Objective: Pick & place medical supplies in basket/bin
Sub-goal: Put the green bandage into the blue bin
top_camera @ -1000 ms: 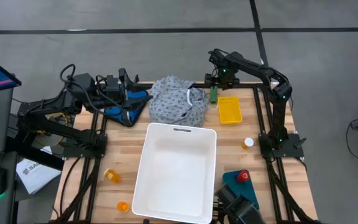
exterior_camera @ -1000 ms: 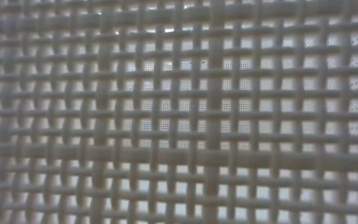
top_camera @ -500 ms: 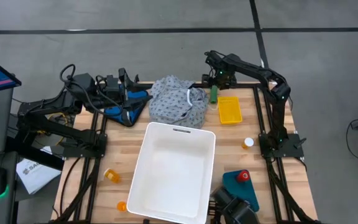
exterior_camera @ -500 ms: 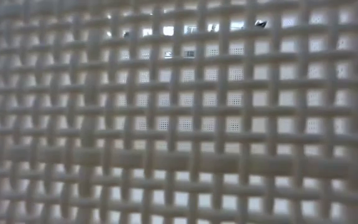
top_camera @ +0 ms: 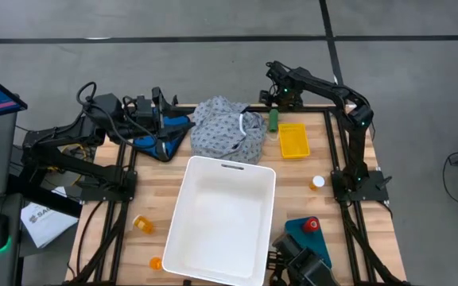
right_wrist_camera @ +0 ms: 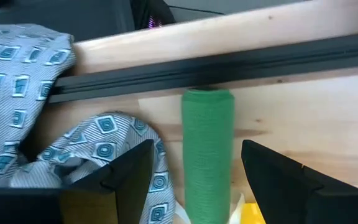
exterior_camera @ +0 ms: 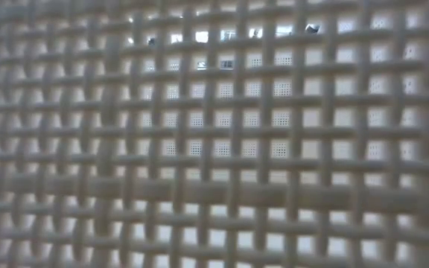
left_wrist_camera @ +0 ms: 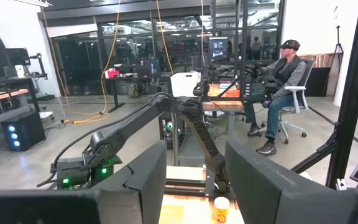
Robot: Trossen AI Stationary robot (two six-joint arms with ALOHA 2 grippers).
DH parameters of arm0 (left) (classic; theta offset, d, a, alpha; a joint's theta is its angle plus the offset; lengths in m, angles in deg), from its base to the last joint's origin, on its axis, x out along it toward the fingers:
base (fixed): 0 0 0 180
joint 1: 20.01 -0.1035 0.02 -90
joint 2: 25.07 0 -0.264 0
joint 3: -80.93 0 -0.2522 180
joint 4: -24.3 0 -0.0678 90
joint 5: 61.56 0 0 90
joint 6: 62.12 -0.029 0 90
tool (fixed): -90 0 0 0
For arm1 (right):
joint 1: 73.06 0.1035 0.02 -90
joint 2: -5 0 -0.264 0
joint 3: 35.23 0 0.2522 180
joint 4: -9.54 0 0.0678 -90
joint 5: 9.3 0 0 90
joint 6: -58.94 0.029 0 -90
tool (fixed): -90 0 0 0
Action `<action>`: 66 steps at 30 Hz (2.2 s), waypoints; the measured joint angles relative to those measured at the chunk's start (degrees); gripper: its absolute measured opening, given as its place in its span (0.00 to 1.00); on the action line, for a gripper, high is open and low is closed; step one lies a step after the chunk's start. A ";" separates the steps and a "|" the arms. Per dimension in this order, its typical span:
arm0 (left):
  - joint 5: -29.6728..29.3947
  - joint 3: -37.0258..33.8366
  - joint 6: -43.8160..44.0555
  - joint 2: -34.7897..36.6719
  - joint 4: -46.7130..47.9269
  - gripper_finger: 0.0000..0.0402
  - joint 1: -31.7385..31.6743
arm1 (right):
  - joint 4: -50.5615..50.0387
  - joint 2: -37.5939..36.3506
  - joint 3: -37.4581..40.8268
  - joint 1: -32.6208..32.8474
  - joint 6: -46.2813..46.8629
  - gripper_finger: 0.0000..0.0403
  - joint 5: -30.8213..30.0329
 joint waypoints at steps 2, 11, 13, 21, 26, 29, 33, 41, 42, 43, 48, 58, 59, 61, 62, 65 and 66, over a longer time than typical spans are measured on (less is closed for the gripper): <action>-0.02 0.00 0.00 0.00 0.00 0.39 0.00 | -0.56 0.03 0.54 0.00 -0.02 0.60 -0.10; 0.00 0.00 -0.02 0.00 -0.03 0.39 -0.53 | -1.11 0.07 2.14 1.17 0.33 0.60 -3.49; -0.02 0.00 0.02 0.00 0.00 0.39 -0.96 | -1.09 0.07 2.14 1.54 0.35 0.60 -3.76; 0.00 0.00 0.02 0.00 -0.29 0.39 -1.95 | -1.26 0.07 2.14 1.84 0.01 0.60 -3.77; 0.00 0.00 0.04 0.00 -0.29 0.39 -1.95 | -1.28 0.07 2.14 1.03 -1.42 0.60 -3.55; 0.00 0.00 0.04 0.00 -0.31 0.39 -1.95 | -1.26 0.07 2.12 0.13 -2.42 0.60 -2.24; 0.01 0.00 0.07 0.00 -0.31 0.39 -1.95 | -1.37 0.07 2.12 -1.12 -4.21 0.60 -2.28; 0.02 0.00 0.52 0.00 -0.30 0.39 -1.95 | 0.36 0.07 2.09 -3.00 -4.73 0.60 -2.79; 0.02 0.00 0.52 0.00 -0.31 0.39 -1.95 | 0.20 0.07 2.09 -3.17 -4.72 0.60 -2.31; 0.02 0.00 0.52 0.00 -0.31 0.39 -1.95 | -0.08 0.07 2.09 -3.11 -4.74 0.60 -2.11; 0.02 0.00 0.53 0.00 -0.29 0.39 -1.95 | -1.32 0.00 2.07 -1.10 -5.43 0.60 -1.66; 0.02 0.00 0.53 0.00 -0.27 0.39 -1.95 | -1.57 -0.09 -2.32 3.52 -4.19 0.60 -3.77; 0.02 0.00 0.52 0.00 -0.28 0.39 -1.95 | -1.21 -0.09 -2.84 3.84 -3.71 0.60 -3.79; 0.02 0.00 0.52 0.00 -0.28 0.39 -1.95 | -0.35 -0.13 -3.06 4.41 -2.23 0.60 -3.29; 0.02 0.00 0.52 0.00 -0.27 0.39 -1.95 | 0.03 -0.13 -3.06 4.78 -1.46 0.60 -2.84; 0.02 0.00 0.52 0.00 -0.27 0.39 -1.95 | 1.72 -0.13 -3.00 5.97 -0.36 0.60 -2.67; 0.02 0.00 0.52 0.00 -0.27 0.39 -1.95 | 2.06 -0.13 -2.99 6.33 0.35 0.60 -2.62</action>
